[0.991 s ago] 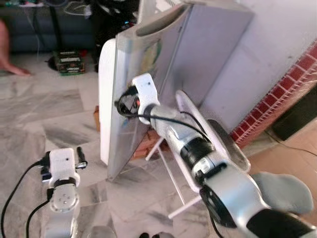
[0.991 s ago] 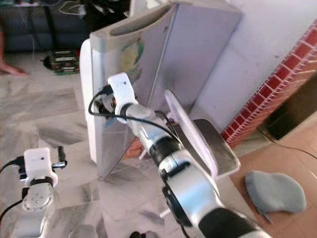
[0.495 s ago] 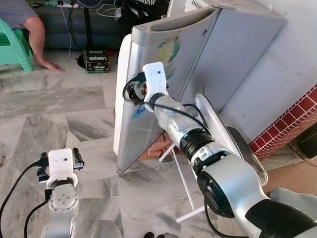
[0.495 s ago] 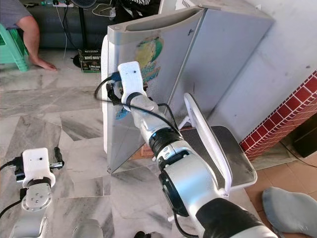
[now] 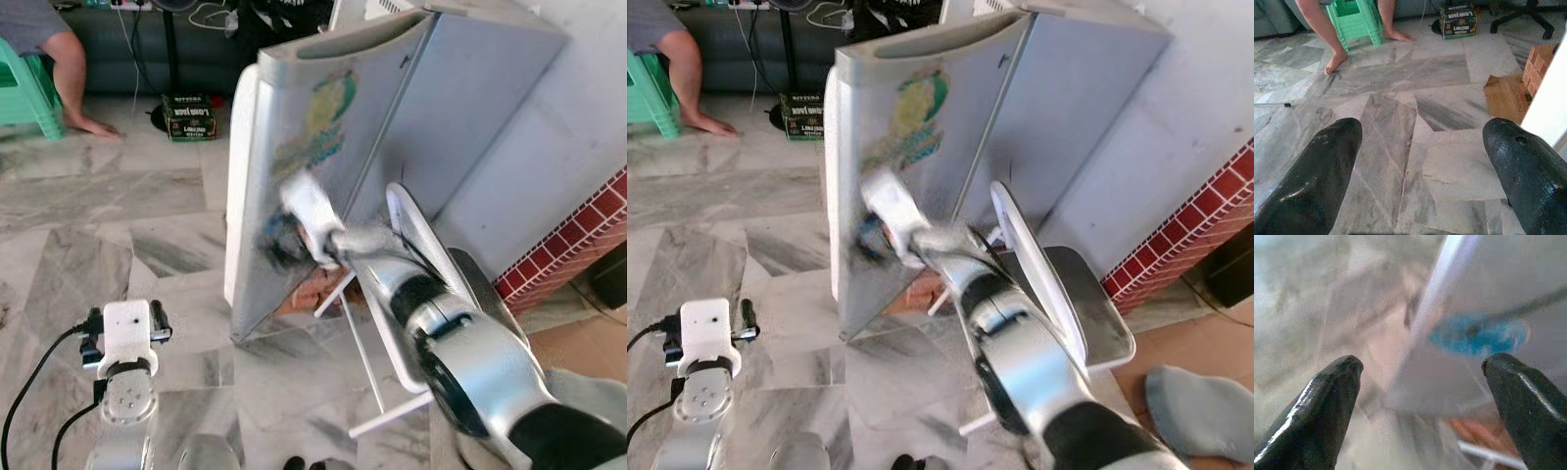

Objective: Restocking fridge

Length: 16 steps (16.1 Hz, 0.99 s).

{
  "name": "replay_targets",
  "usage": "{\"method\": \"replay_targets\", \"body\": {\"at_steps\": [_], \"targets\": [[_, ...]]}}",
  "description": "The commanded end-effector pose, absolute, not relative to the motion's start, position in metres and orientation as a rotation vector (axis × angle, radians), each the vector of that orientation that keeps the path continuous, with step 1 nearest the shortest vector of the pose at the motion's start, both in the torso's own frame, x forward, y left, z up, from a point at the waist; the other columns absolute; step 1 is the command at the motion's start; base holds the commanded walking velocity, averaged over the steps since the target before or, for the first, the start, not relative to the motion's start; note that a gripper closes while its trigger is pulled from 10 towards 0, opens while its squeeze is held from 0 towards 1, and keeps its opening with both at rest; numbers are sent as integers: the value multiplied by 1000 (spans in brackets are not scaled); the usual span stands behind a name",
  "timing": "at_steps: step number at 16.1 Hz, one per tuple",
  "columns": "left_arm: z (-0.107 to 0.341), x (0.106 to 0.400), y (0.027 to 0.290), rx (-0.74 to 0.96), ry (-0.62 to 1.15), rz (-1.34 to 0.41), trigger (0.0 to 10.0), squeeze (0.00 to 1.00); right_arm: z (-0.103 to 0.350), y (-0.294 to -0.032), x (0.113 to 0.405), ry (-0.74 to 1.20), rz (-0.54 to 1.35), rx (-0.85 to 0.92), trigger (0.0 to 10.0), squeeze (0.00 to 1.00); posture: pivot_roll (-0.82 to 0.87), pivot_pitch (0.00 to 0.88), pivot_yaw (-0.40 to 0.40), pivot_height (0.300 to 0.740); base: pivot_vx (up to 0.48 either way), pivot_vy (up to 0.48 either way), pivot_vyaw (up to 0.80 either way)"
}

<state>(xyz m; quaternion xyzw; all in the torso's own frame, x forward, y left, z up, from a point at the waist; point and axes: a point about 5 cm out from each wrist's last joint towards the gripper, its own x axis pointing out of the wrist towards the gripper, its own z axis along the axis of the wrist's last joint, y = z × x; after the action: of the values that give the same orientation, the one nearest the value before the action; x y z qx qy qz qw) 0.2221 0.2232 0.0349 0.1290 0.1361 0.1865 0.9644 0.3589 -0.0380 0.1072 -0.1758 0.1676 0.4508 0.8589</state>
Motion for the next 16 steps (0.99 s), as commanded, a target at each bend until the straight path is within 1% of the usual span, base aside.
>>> {"method": "replay_targets", "body": {"at_steps": [1,2,3,4,6,7,8,10,11,12,15,16], "targets": [[36,224,217,256,275,347,10000,0,113,-47,365,316,920,-463,10000,0,290,8,-159,740,0,0,0],[36,224,217,260,277,341,10000,0,115,-52,369,294,836,-501,10000,0,287,8,-155,740,0,0,0],[36,225,217,265,278,334,10000,0,127,-55,379,241,671,-449,10000,0,282,10,-141,740,0,0,0],[36,226,218,267,279,332,10000,0,133,-52,382,207,626,-451,10000,0,281,10,-135,740,0,0,0],[37,228,218,276,279,321,10000,0,154,-47,391,113,478,-410,10000,0,281,11,-128,740,0,0,0],[38,228,218,277,278,321,10000,0,161,-46,393,97,420,-348,10000,0,284,12,-127,740,0,0,0],[38,229,219,281,278,320,10000,0,173,-43,397,85,301,-163,10000,0,286,12,-128,740,0,0,0],[36,228,219,280,282,326,10000,0,177,-43,400,146,152,91,10000,0,284,12,-130,740,0,0,0],[35,227,219,280,286,326,10000,0,179,-41,400,162,115,156,10000,0,281,13,-132,740,0,0,0],[35,228,219,281,288,325,10000,0,180,-40,400,164,95,184,10000,0,281,13,-132,740,0,0,0],[34,230,217,280,291,333,10000,0,181,-31,398,159,103,162,10000,0,271,7,-136,740,0,0,0],[34,231,217,278,289,337,10000,0,180,-30,397,157,101,130,10000,0,273,7,-139,740,0,0,0]]}}
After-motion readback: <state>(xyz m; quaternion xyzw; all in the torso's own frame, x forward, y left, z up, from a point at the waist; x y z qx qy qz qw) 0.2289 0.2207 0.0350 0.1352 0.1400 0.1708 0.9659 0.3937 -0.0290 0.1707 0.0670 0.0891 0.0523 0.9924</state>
